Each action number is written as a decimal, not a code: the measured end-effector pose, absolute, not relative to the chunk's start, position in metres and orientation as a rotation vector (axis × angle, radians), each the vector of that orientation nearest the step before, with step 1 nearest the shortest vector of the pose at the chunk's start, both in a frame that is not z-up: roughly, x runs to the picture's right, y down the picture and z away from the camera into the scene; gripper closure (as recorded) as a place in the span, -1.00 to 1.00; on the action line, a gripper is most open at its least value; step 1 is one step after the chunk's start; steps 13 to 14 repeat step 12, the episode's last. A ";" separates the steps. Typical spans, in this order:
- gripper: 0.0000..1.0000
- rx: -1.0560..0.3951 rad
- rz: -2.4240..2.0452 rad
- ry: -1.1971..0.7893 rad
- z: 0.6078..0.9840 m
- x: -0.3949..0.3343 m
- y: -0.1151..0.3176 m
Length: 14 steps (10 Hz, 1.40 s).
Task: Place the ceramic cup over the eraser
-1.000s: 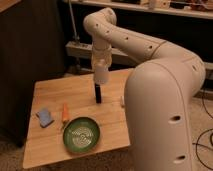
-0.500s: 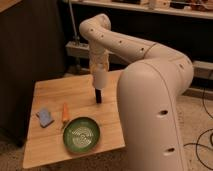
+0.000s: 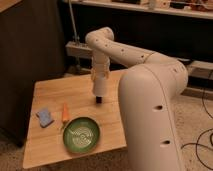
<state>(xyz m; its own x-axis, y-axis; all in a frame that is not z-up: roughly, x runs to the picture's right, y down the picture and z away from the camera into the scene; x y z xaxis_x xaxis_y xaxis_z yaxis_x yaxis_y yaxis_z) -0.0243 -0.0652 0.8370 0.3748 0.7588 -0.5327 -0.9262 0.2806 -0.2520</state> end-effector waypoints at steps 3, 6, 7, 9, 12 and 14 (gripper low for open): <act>-0.47 -0.620 1.114 0.341 0.858 -0.030 -0.031; -0.60 -0.633 1.097 0.356 0.877 -0.026 0.002; -0.60 -0.635 1.092 0.334 0.876 -0.022 0.006; -0.60 -0.638 1.089 0.316 0.875 -0.017 0.008; -0.60 -0.641 1.087 0.310 0.874 -0.021 0.008; -0.60 -0.641 1.087 0.310 0.874 -0.021 0.008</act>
